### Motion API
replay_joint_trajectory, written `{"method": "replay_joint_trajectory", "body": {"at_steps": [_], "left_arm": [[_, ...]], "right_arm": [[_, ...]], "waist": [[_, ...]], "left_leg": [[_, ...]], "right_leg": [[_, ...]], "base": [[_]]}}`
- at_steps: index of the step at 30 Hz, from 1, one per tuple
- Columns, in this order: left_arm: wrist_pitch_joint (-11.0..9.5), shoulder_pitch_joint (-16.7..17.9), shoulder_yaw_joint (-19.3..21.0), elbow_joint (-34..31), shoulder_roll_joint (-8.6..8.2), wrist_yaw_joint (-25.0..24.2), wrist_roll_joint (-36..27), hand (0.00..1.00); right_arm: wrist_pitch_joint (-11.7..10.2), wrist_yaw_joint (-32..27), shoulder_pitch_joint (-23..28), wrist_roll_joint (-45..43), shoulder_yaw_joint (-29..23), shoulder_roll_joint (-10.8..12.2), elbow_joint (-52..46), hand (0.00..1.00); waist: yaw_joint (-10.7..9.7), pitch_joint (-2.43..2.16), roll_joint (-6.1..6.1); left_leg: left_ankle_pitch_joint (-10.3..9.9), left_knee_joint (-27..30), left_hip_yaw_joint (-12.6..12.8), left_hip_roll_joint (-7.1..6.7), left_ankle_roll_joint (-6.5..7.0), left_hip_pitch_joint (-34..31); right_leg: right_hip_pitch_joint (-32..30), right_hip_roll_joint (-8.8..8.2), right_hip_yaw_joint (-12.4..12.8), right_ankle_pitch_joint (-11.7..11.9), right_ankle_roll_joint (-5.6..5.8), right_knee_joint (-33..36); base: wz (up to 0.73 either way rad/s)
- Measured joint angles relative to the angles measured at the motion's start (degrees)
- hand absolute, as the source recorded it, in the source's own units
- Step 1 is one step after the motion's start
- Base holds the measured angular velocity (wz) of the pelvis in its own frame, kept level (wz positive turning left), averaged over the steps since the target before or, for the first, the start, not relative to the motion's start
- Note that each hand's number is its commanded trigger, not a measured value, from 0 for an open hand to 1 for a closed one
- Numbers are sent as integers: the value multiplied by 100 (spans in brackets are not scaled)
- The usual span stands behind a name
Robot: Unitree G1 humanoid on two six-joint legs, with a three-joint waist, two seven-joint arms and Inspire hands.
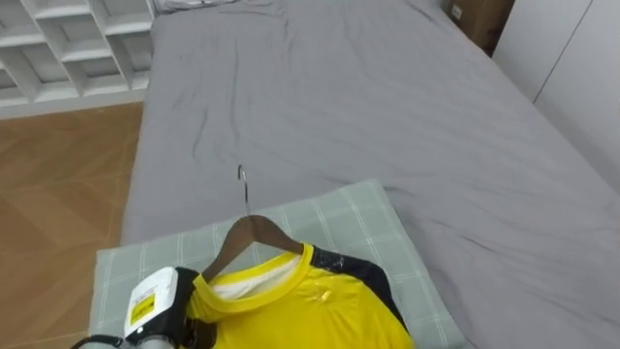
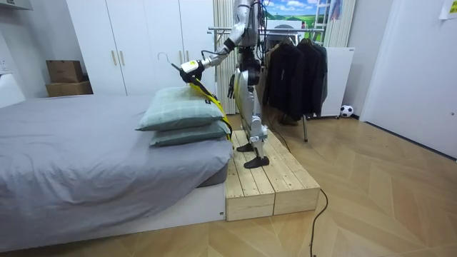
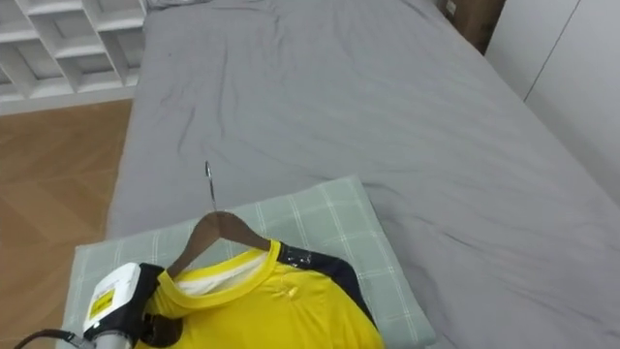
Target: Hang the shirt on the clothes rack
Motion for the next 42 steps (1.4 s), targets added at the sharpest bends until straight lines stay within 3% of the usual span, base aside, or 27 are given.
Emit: {"method": "replay_joint_trajectory", "body": {"at_steps": [10,13,21,37,42], "left_arm": [[-1,586,360,-1870,67,78,-7,100],[0,657,428,-1944,66,79,-12,100],[0,736,436,-2030,92,76,-11,100],[-9,740,436,-2486,107,69,-12,100],[-11,740,435,-2497,107,69,-13,100]], "right_arm": [[76,74,261,-43,-558,5,-2,0],[134,142,273,-83,-673,5,-14,0],[169,250,512,-76,-777,2,-70,0],[169,347,634,-73,-1049,-29,-145,0],[169,382,672,-83,-1043,-20,-271,0]], "waist": [[2,-16,24],[-9,-17,-12],[1,-79,-79],[-8,-22,31],[-11,-12,14]], "left_leg": [[0,-18,-4,-5,-1,311],[-1,-59,2,-37,-2,390],[-4,-91,-8,-39,-2,508],[-5,-210,45,-46,-2,704],[-5,-210,54,-47,-2,704]], "right_leg": [[303,-9,-53,-5,8,3],[357,-27,-34,-64,32,-63],[480,-19,-49,-43,44,-65],[601,-13,20,-47,56,-92],[598,-12,48,-47,56,-87]], "base": [[-1],[0],[3],[-2],[-2]]}}
